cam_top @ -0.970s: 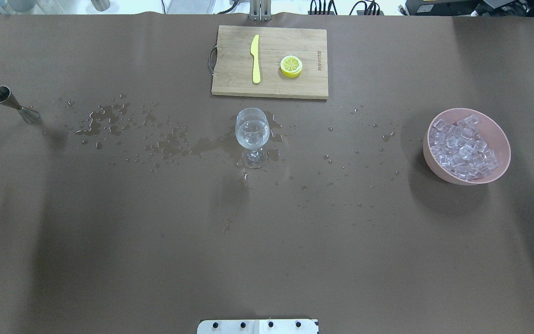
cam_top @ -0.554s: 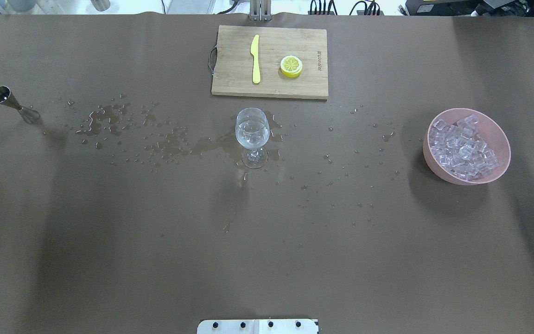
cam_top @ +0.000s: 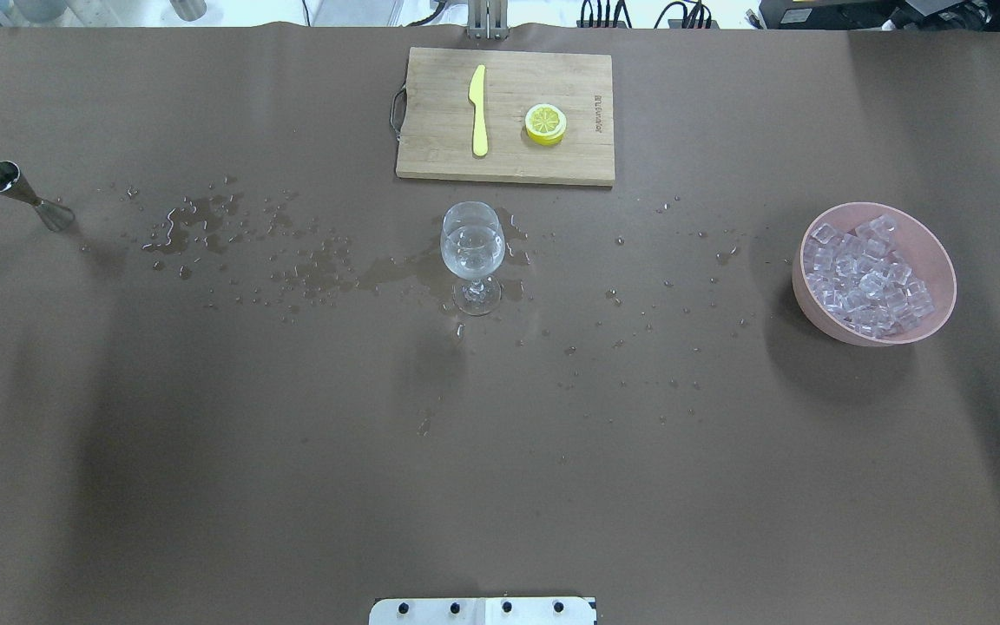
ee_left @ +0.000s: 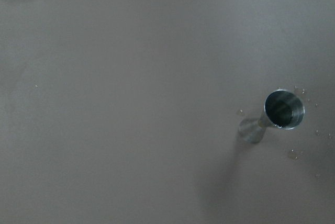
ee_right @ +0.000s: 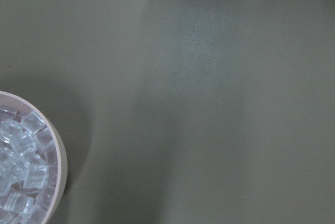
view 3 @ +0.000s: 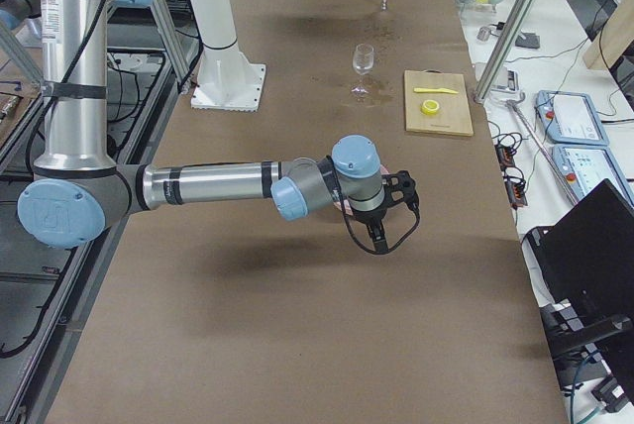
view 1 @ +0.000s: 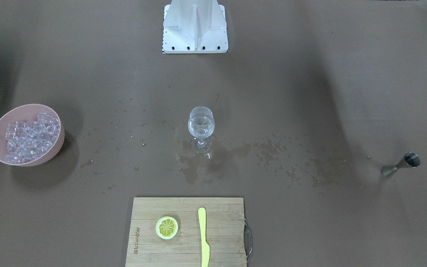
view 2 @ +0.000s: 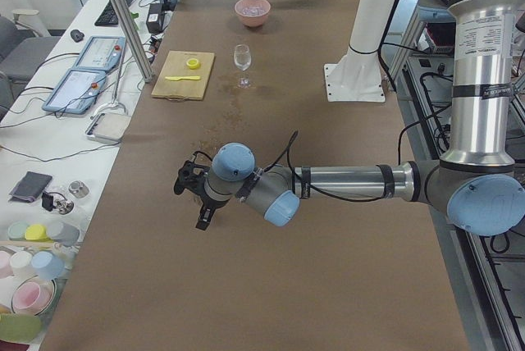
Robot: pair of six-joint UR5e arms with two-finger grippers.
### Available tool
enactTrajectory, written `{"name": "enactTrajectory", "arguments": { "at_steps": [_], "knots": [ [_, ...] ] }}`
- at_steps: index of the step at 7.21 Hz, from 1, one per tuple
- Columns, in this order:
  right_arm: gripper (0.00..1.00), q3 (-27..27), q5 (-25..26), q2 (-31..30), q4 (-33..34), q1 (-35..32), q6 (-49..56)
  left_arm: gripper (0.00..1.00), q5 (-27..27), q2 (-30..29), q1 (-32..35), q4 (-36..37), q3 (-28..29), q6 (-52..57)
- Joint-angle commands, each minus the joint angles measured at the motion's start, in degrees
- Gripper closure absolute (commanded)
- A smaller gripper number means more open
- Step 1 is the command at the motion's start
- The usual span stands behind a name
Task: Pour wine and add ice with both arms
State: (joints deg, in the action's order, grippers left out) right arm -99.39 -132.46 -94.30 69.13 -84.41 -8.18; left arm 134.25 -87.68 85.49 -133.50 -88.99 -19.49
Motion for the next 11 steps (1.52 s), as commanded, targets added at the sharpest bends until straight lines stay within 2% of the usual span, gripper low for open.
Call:
{"name": "enactTrajectory", "arguments": {
  "at_steps": [1, 5, 7, 9, 10, 11],
  "knots": [
    [0.0, 0.3, -0.3, -0.5, -1.8, 0.0, -0.1, 0.02, -2.6, -0.2, -1.8, -12.4, 1.6, -4.7],
    [0.0, 0.3, -3.7, -0.7, -2.3, 0.1, -3.5, 0.02, -3.1, -0.6, -4.3, -29.1, 7.8, -10.1],
    [0.0, 2.9, -4.2, -0.9, -8.9, 0.1, -3.7, 0.05, -4.7, -1.3, -8.0, -32.8, 9.0, -12.5],
    [0.0, 3.9, -5.3, -1.8, -13.2, 0.1, -4.0, 0.03, -8.2, -0.9, -8.7, -37.1, 10.4, -13.1],
    [0.0, 3.9, -5.5, -1.8, -13.3, 0.1, -4.0, 0.03, -11.1, 0.7, -10.9, -43.3, 10.9, -14.9],
    [0.0, 3.9, -5.5, -1.8, -13.3, 0.2, -4.0, 0.03, -19.3, 1.9, -15.7, -48.7, 11.4, -19.0]
  ]
}}
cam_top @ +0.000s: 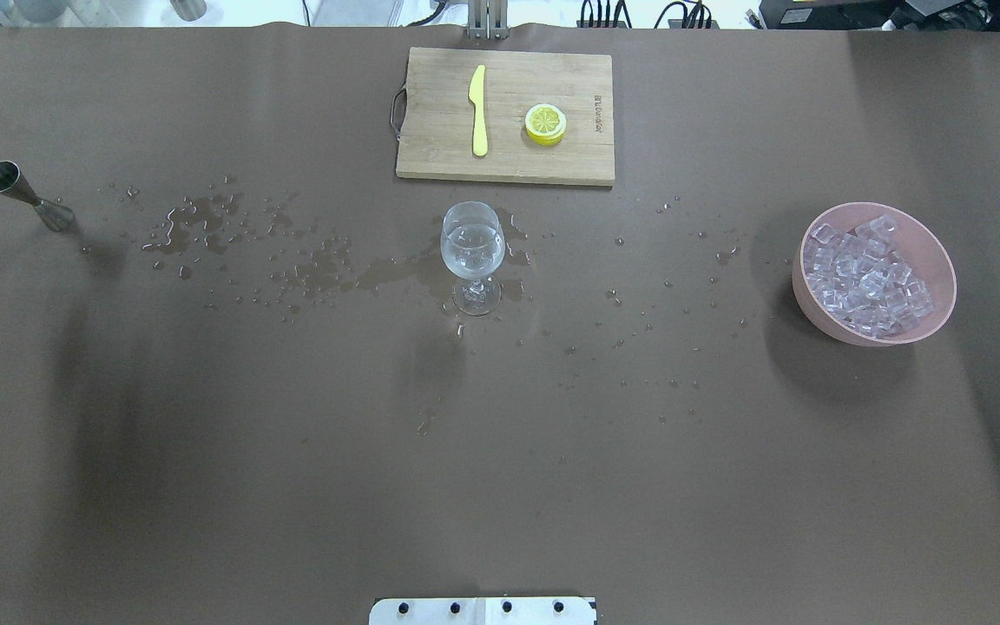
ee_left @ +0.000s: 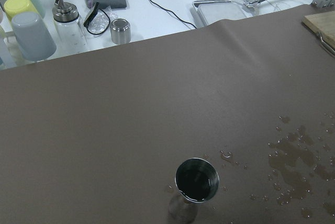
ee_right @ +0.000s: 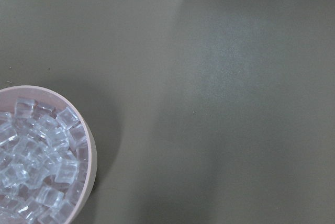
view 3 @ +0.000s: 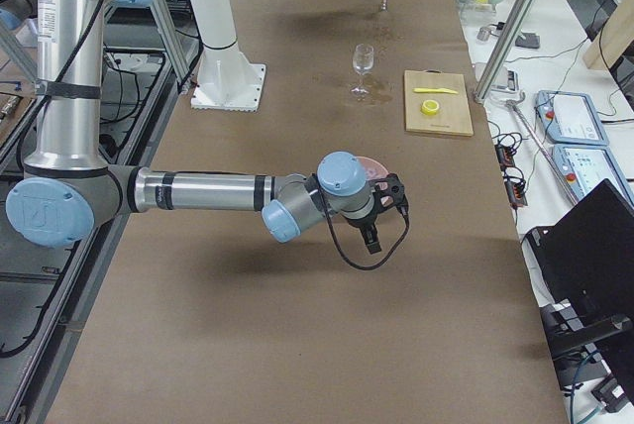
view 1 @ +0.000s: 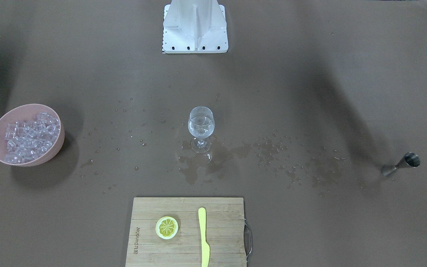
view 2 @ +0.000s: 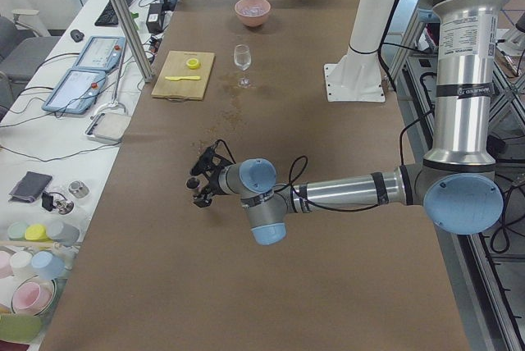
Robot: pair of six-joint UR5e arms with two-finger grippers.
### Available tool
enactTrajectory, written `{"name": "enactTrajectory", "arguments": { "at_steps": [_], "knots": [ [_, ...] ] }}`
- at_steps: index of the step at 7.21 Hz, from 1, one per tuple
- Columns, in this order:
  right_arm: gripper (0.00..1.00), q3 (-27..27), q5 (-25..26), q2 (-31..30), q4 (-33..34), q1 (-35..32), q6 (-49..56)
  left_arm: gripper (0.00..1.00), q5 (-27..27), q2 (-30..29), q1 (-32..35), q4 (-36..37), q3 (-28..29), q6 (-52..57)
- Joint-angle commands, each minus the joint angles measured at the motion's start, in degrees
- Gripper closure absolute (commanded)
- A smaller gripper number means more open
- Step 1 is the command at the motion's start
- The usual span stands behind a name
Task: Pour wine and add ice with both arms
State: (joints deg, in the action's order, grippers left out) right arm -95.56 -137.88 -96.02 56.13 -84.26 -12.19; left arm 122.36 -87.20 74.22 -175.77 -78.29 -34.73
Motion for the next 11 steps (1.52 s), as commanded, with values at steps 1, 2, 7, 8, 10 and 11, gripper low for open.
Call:
{"name": "enactTrajectory", "arguments": {
  "at_steps": [1, 2, 7, 8, 10, 11],
  "knots": [
    [0.0, 0.6, -0.1, 0.0, -0.3, 0.1, -0.1, 0.03, -18.0, 2.1, -11.0, -6.6, 0.9, -3.9],
    [0.0, 1.0, -0.4, 0.0, -0.3, 0.3, -0.1, 0.03, -25.1, 2.0, -16.8, -6.6, 1.5, -4.0],
    [0.0, 1.8, -5.6, 0.0, -0.2, 0.7, -1.5, 0.04, -41.5, -4.6, -24.5, -6.9, 10.1, -12.7],
    [0.0, 1.8, -5.6, 0.0, -0.1, 0.8, -1.8, 0.06, -44.7, -5.7, -26.4, -6.9, 10.7, -12.8],
    [0.0, 1.7, -5.6, 0.3, -0.4, 1.6, -5.3, 0.06, -46.0, -7.0, -26.6, -6.9, 13.4, -13.1],
    [0.0, 1.7, -5.5, 0.6, -0.4, 1.8, -5.3, 0.07, -45.9, -7.7, -26.6, -6.9, 15.7, -13.8]
  ]
}}
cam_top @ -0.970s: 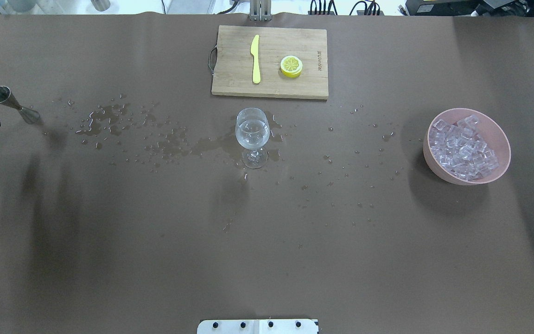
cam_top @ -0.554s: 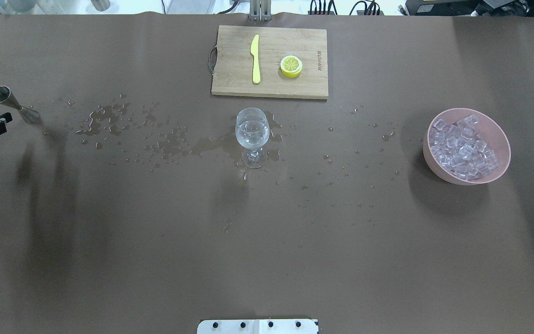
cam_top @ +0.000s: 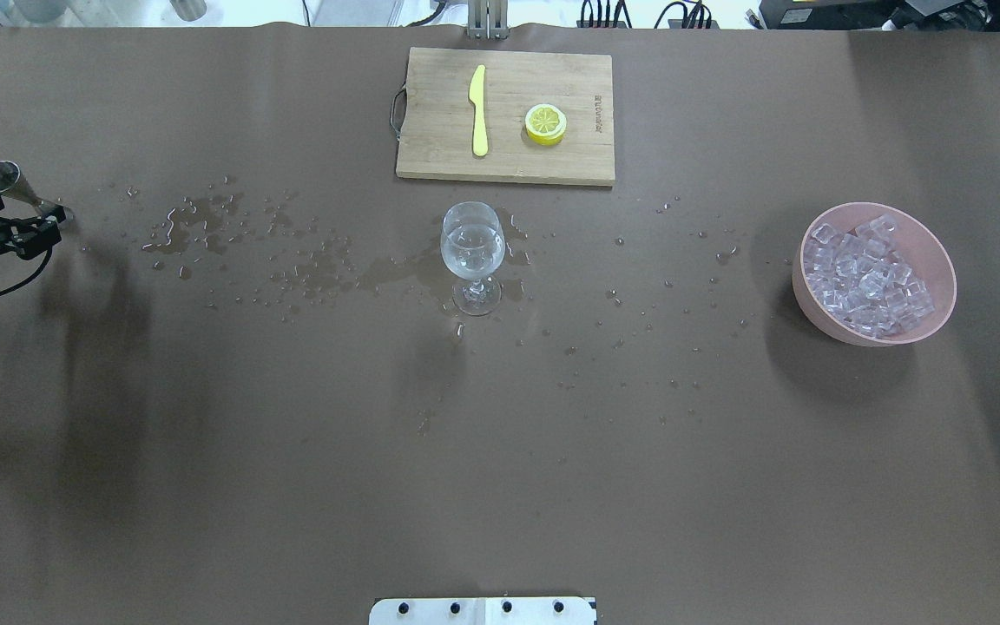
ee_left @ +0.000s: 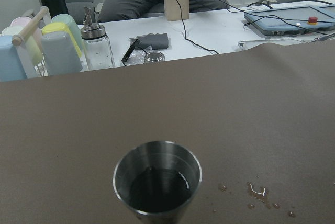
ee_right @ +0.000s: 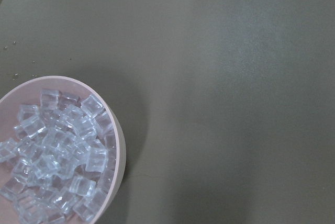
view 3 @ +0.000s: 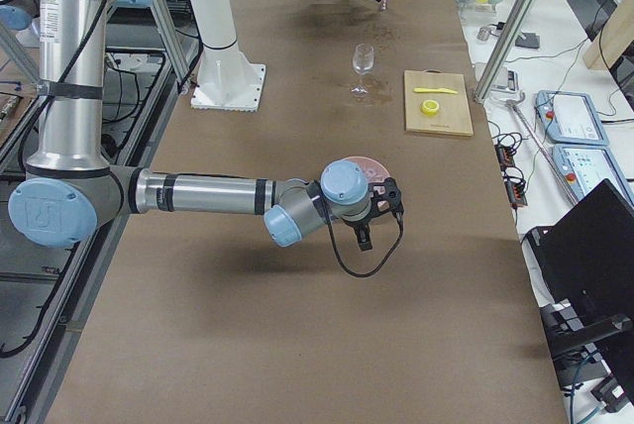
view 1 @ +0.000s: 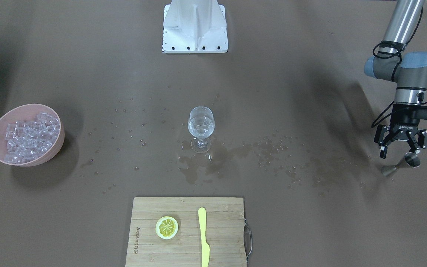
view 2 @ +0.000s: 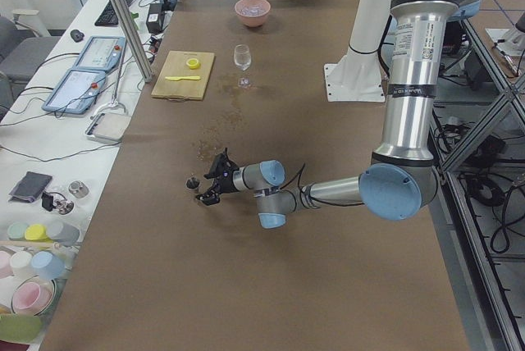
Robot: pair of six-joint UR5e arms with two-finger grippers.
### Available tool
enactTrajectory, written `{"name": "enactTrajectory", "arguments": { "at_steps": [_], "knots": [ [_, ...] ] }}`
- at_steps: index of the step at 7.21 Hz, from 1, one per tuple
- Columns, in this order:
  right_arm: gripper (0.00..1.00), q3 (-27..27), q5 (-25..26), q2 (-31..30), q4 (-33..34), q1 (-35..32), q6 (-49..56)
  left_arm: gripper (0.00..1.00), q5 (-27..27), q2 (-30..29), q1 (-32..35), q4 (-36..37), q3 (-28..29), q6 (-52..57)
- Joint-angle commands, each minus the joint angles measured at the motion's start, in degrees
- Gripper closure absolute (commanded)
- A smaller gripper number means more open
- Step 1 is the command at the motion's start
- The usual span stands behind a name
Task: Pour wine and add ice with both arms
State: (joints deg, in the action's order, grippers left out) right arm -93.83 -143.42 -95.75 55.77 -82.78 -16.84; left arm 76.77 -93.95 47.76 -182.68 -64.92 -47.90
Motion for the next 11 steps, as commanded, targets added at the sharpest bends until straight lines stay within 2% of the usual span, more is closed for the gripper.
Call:
{"name": "enactTrajectory", "arguments": {
  "at_steps": [1, 4, 9, 10, 11],
  "knots": [
    [0.0, 0.0, 0.2, 0.5, 0.0, 0.7, -0.7, 0.07, -0.4, -2.1, -0.1, 0.6, 2.7, -3.4],
    [0.0, -0.2, 0.5, 0.6, 0.0, 1.0, -0.7, 0.14, -0.3, -4.0, 0.0, 1.0, 4.9, -5.5],
    [0.0, -0.2, 0.6, 0.6, 0.0, 1.0, -0.7, 0.15, -0.4, -4.0, 2.6, 1.1, 4.7, -5.0],
    [0.0, -0.2, 0.6, 0.6, 0.0, 1.0, -0.7, 0.35, -1.3, -4.0, 2.4, 1.5, 4.9, -5.1],
    [0.0, -0.2, 0.7, 0.6, 0.0, 1.0, -0.7, 0.73, -1.6, -4.2, 2.3, 2.8, 4.5, -5.0]
  ]
}}
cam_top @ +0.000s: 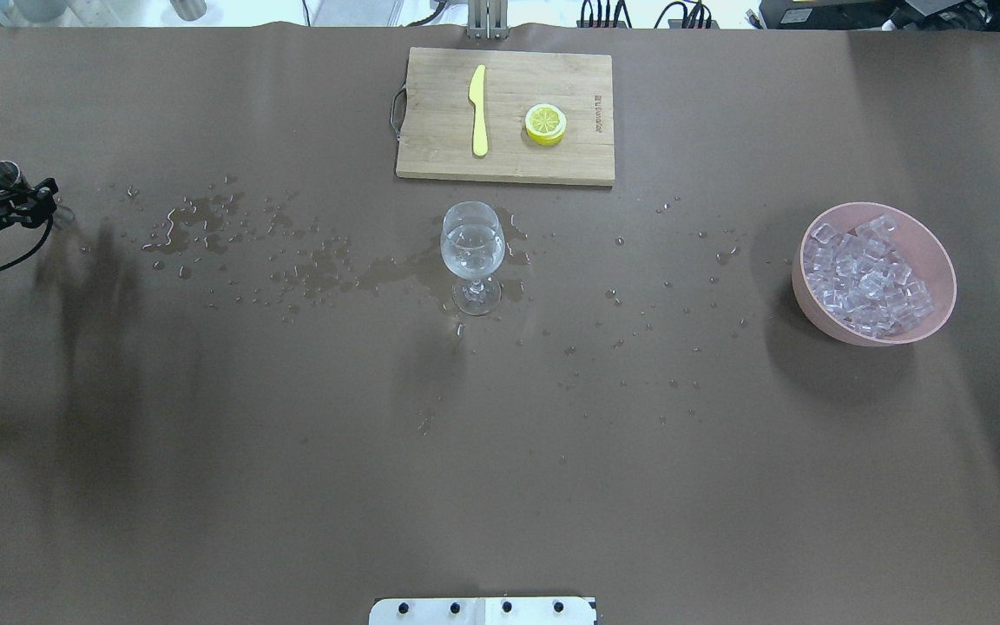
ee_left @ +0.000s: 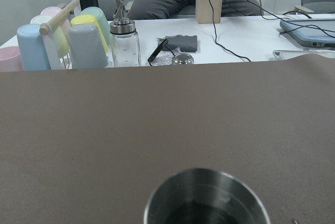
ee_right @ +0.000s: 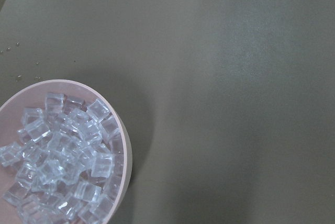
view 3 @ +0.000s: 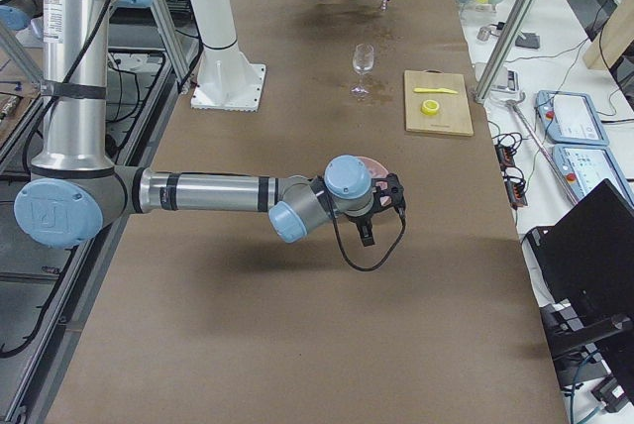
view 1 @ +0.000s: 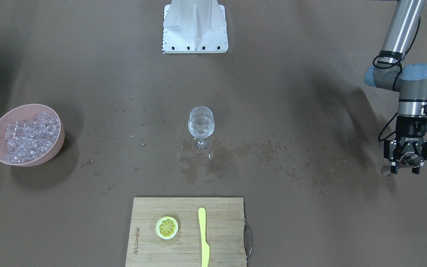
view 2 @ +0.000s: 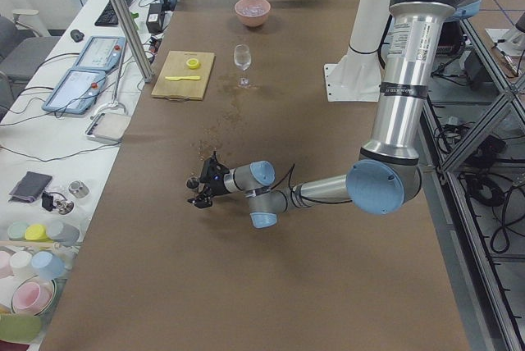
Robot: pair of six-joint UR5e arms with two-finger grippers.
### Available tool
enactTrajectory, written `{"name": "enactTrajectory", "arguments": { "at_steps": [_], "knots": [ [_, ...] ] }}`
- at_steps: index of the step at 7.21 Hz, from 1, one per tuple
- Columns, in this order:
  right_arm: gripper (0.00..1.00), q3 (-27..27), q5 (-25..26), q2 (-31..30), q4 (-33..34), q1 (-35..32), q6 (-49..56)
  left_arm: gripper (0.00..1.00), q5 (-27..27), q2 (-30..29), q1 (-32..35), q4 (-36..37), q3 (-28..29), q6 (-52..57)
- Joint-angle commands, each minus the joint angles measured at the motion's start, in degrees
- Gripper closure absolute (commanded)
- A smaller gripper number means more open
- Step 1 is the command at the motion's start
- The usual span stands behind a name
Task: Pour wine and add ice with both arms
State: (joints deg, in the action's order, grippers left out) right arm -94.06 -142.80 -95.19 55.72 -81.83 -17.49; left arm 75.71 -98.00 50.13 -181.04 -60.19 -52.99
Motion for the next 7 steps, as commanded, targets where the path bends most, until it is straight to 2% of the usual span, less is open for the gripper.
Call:
{"name": "enactTrajectory", "arguments": {
  "at_steps": [1, 3, 4, 7],
  "knots": [
    [0.0, 0.0, 0.0, 0.0, 0.0, 0.0, 0.0, 1.0, -0.6, -0.2, 0.1, 1.2, -0.5, 0.2],
    [0.0, 0.1, 0.1, 0.4, 0.0, 0.0, 0.0, 1.0, -0.4, -0.4, 0.0, 1.6, -1.4, 0.6],
    [0.0, 0.1, 0.1, 0.4, 0.1, 0.0, 0.0, 1.0, -0.1, -0.3, 0.0, 4.4, -4.9, 0.6],
    [0.0, -0.3, 0.0, 0.5, 0.0, 0.0, -1.0, 1.0, -0.3, -0.6, 0.0, 15.0, -21.1, 0.5]
  ]
}}
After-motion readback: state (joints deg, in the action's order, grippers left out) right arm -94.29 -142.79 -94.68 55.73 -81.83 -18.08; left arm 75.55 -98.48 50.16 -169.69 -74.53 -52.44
